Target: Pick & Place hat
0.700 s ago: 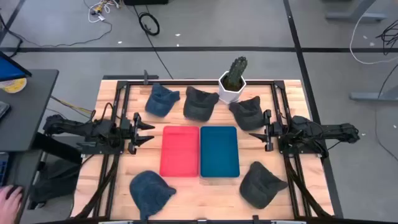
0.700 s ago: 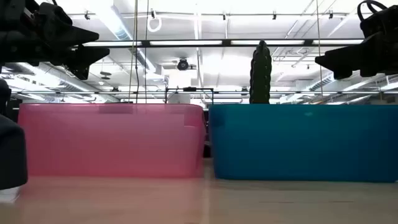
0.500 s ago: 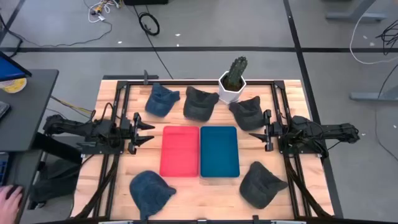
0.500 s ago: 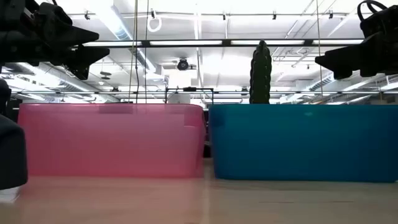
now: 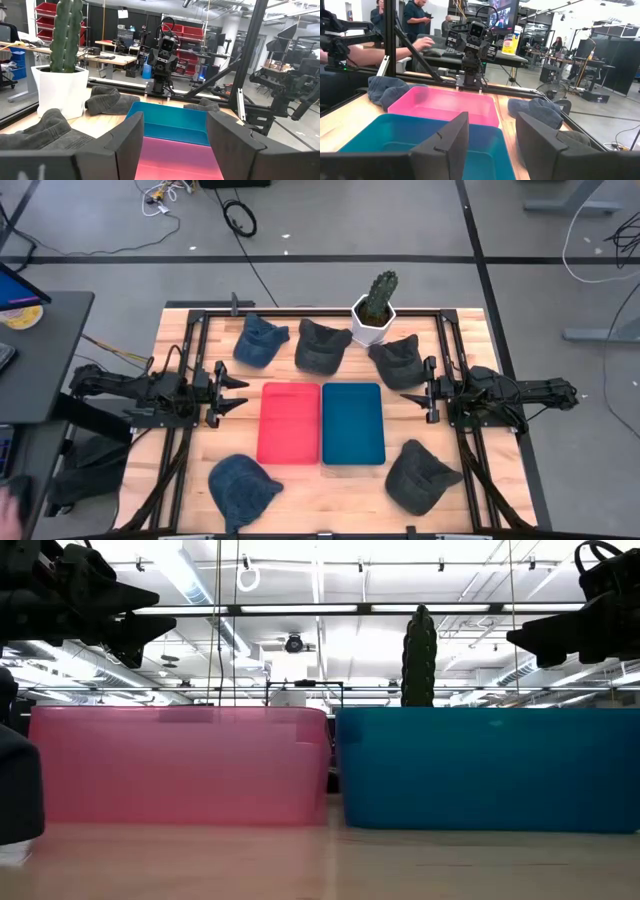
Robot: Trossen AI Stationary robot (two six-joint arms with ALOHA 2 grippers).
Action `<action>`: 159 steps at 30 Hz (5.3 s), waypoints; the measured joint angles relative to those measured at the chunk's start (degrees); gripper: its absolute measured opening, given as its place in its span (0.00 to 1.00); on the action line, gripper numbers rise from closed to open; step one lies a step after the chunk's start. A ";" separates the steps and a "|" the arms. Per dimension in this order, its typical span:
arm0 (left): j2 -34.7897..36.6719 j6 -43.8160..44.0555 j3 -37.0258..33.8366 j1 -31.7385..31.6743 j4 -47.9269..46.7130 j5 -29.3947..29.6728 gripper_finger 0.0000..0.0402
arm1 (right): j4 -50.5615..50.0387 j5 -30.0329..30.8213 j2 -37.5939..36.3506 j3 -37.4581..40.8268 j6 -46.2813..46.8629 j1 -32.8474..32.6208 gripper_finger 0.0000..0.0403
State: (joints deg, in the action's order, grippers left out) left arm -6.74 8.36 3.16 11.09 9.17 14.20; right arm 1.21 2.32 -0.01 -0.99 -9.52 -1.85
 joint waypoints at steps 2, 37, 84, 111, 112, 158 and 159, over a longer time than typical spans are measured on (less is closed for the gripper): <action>0.00 0.00 0.00 0.01 -0.01 -0.01 0.55 | 0.00 -0.01 0.00 0.00 -0.01 0.00 0.42; 0.00 0.00 0.00 0.00 0.00 0.01 0.55 | 0.00 -0.01 0.00 0.00 -0.02 -0.02 0.42; 0.00 0.00 0.00 0.00 0.00 0.01 0.55 | 0.00 -0.01 0.00 -0.02 0.00 -0.02 0.42; 0.00 0.00 0.00 0.01 -0.01 0.01 0.55 | 6.19 -0.05 0.00 0.00 2.49 0.00 0.42; 0.01 0.00 0.00 0.00 -0.02 0.01 0.55 | 8.74 -0.14 0.00 0.00 2.62 0.00 0.42; 0.02 0.00 0.00 0.00 -0.02 0.00 0.55 | 18.46 -16.93 22.99 -66.62 15.04 -0.11 0.42; 0.00 0.00 0.00 0.00 -0.02 0.00 0.55 | 16.98 -16.93 24.86 -69.33 15.03 -0.11 0.42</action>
State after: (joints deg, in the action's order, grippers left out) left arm -6.74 8.36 3.16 11.09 9.15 14.20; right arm 18.20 -14.61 24.85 -70.33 5.51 -1.96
